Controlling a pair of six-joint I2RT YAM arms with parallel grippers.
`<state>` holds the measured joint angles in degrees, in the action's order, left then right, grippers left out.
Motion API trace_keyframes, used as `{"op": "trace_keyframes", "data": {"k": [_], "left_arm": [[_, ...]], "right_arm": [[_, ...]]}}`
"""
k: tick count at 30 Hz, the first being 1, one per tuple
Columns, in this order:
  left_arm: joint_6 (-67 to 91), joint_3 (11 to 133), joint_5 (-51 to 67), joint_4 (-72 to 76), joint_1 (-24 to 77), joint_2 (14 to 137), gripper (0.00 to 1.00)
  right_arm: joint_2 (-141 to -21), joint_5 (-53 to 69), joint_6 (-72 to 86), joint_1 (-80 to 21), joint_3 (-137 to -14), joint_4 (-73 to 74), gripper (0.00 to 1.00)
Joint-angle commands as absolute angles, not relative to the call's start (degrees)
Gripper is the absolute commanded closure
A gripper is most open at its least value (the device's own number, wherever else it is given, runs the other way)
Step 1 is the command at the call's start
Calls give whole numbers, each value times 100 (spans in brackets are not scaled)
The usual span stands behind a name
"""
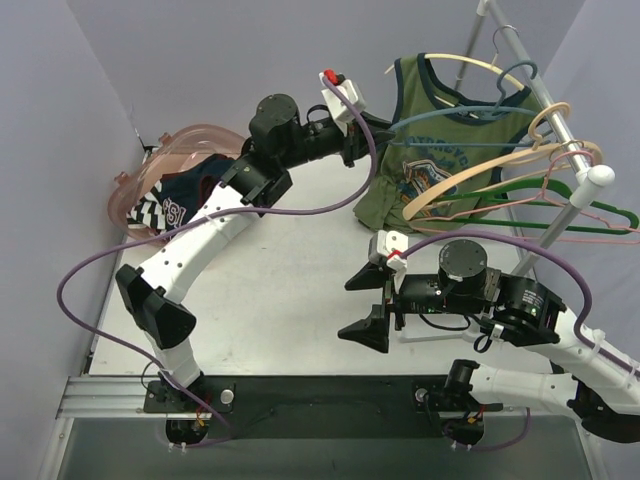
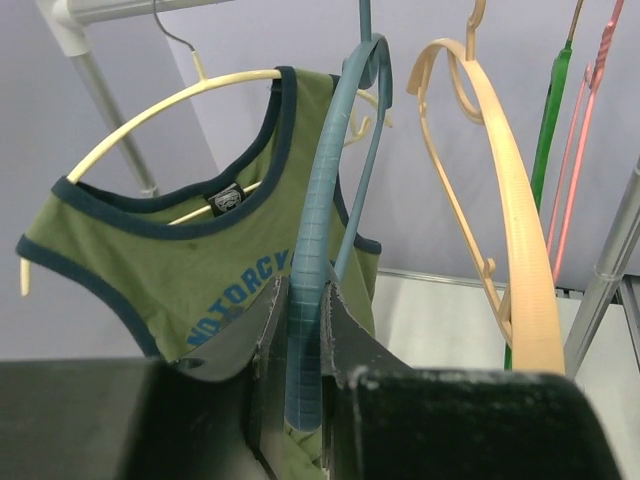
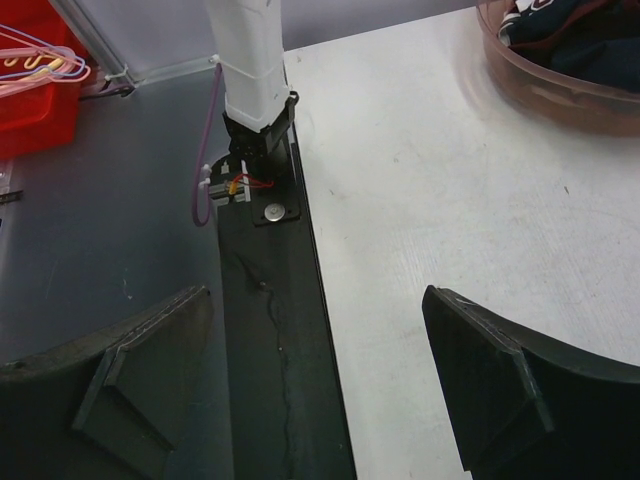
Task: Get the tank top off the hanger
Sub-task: Place the hanger at the clothesline.
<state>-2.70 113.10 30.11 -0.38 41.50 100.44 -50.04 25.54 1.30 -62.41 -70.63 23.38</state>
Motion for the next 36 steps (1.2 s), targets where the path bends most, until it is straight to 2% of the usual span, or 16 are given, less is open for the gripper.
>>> {"op": "trace_keyframes", "data": {"k": [1,12,14,16,17,20,26,31,33,36], "left_arm": [[-272,11970,2786,149,4333,10423,100],[-36,12428,2453,158,4641,11100,100],[-26,12245,2216,184,4641,11022,80],[-26,12025,1970,298,4641,10890,52],[-26,11893,1908,334,4623,10742,47],[-35,11278,1636,501,4510,10338,38],[736,9293,1678,1185,3877,9205,31],[1055,7666,1784,1652,3112,8219,4],[994,7103,1819,1565,2980,7753,3],[556,6593,1881,1083,2865,7191,3]], "right_arm": [[-4983,2373,53,-6389,-7128,1995,10],[-4808,2057,114,-6548,-7093,1978,10],[-4808,2021,193,-6557,-7101,1978,10],[-4799,1978,333,-6557,-7145,1960,10],[-4790,1925,369,-6565,-7172,1951,10],[-4825,1636,501,-6565,-7400,1951,10],[-5220,205,379,-6574,-8276,1951,11],[-6149,-1868,-446,-6504,-9350,1820,14],[-6511,-2783,-1007,-6286,-9859,1565,17],[-7249,-3076,-1002,-5445,-10578,1477,21]]}}
